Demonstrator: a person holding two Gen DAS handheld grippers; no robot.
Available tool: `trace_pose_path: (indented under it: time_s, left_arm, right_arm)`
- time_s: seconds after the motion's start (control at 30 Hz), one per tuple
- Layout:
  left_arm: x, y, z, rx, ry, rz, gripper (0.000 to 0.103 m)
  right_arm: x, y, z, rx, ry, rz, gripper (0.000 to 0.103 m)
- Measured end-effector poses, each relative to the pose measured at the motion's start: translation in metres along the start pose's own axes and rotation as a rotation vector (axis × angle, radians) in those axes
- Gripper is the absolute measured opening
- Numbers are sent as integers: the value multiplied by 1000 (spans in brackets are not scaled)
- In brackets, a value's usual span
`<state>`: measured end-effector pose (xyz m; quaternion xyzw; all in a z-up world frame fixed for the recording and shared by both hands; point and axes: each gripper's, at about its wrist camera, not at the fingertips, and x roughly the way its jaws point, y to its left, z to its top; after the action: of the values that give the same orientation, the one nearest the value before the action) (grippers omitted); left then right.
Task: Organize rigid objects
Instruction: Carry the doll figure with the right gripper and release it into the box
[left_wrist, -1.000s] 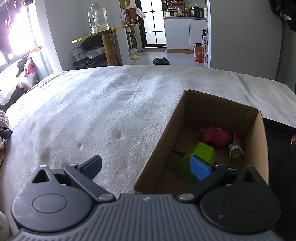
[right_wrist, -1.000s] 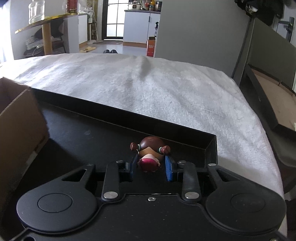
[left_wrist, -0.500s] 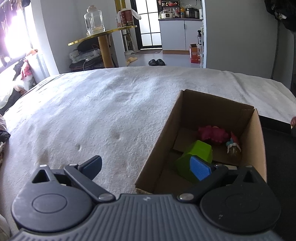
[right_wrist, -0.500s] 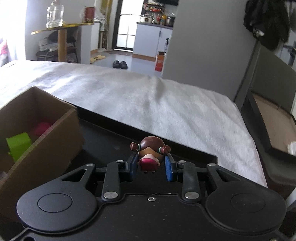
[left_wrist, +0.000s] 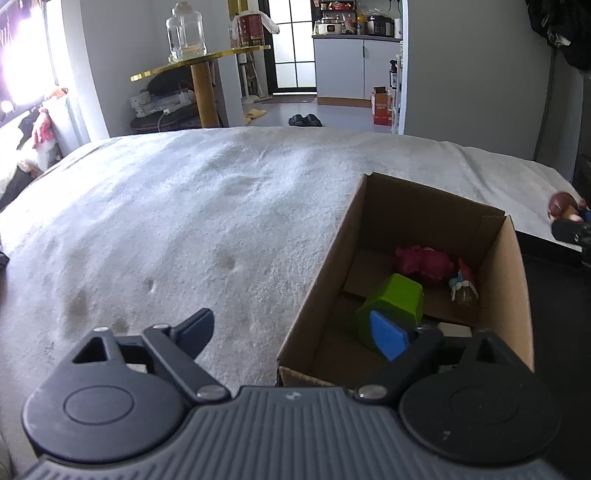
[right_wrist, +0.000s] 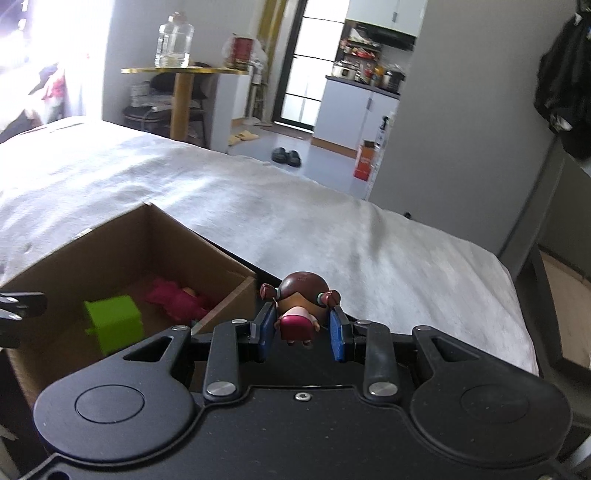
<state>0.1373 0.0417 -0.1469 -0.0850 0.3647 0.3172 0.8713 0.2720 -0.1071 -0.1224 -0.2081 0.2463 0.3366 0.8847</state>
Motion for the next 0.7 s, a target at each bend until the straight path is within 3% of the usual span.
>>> trace_pose_path:
  time_s: [0.1, 0.57, 0.7]
  left_arm:
    - [1, 1, -2, 2, -2, -18, 82]
    - [9, 12, -8, -51, 20, -48, 24]
    - [8, 12, -9, -53, 11, -74, 17]
  right_arm:
    - [-3, 9, 6, -23, -20, 21, 30]
    - [-2, 58, 19, -113, -31, 166, 30]
    - [-2, 76, 19, -151, -32, 203, 30]
